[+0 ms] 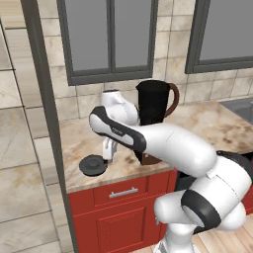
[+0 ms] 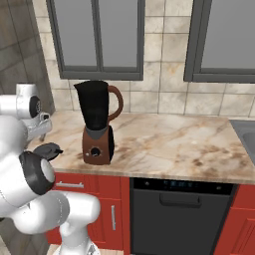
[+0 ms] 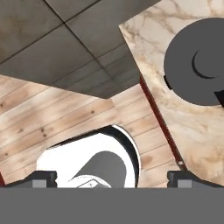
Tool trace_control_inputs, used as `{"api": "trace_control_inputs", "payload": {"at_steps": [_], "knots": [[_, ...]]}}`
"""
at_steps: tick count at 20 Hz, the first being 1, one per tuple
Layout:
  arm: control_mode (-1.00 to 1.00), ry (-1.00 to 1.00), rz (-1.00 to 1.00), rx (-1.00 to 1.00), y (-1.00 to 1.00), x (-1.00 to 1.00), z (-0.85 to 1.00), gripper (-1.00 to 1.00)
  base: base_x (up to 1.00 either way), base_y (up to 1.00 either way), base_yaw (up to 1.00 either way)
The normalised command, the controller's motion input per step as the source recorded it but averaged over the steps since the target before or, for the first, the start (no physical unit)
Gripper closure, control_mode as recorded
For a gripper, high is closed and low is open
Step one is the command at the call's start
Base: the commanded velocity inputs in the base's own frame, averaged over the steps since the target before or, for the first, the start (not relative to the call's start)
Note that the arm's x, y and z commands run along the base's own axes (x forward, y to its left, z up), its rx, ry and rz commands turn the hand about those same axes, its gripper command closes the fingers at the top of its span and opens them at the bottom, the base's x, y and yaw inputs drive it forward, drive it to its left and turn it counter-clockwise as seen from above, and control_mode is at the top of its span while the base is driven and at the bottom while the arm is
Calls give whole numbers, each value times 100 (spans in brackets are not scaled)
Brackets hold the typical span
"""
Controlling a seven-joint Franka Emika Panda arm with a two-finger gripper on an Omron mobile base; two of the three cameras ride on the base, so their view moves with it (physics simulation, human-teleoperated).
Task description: Grab the lemon wedge and garlic from the fridge, place them in the blender, close the lid, and turn on the blender to create a marinade.
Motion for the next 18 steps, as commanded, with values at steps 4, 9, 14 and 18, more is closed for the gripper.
{"api": "trace_control_inputs", "payload": {"at_steps": [4, 9, 14, 18], "knots": [[-100, 0, 2, -1, 32, 40, -56, -100, 0, 0, 0], [-100, -1, 0, -3, 16, 39, -54, -100, 0, 0, 0], [-100, -5, 0, 0, 9, 40, -47, -100, 0, 0, 0], [-100, -7, 0, 0, 11, 33, -37, -100, 0, 0, 0]]}}
